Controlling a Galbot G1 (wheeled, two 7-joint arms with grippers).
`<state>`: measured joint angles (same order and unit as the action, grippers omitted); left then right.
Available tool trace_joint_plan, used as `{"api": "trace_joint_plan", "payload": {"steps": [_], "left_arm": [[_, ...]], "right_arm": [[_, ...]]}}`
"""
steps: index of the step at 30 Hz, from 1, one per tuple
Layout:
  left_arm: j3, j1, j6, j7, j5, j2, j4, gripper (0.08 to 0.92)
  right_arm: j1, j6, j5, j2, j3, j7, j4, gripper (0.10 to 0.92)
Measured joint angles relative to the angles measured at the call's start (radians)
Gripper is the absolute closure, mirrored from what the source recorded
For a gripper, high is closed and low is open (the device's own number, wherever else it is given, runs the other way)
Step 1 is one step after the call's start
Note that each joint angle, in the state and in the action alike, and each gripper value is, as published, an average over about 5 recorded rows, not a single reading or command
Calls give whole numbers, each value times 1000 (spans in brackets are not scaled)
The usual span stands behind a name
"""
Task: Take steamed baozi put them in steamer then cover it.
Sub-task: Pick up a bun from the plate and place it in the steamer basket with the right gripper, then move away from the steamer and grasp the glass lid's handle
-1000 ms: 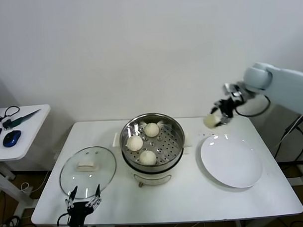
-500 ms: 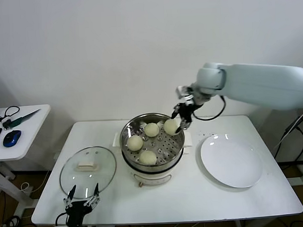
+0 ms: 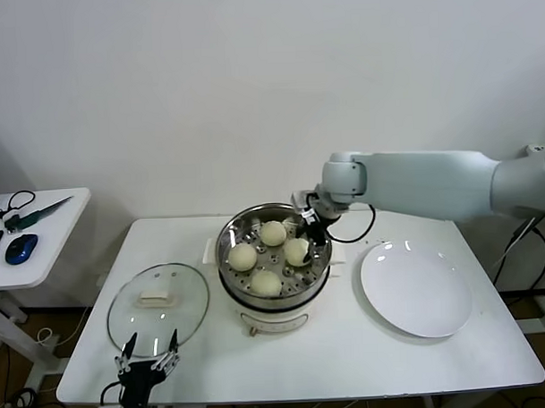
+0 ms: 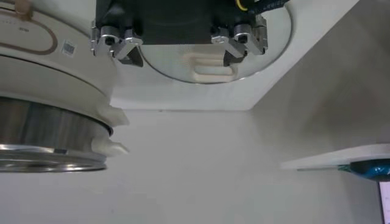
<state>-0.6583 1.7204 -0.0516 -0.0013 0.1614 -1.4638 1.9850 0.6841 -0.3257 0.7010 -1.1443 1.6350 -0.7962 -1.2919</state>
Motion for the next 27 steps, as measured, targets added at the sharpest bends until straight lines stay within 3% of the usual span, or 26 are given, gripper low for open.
{"api": "trace_joint_plan", "payload": {"steps": [11, 20, 27], "left_arm": [[-3, 0, -4, 1, 2, 1, 5, 177], [-2, -1, -22, -10, 12, 1, 21, 177], [3, -19, -52, -33, 25, 4, 29, 177]], "right_arm": [[11, 11, 2, -5, -3, -13, 3, 210], [77, 18, 96, 75, -52, -26, -11, 202], [-12, -12, 167, 217, -255, 181, -47, 203]]}}
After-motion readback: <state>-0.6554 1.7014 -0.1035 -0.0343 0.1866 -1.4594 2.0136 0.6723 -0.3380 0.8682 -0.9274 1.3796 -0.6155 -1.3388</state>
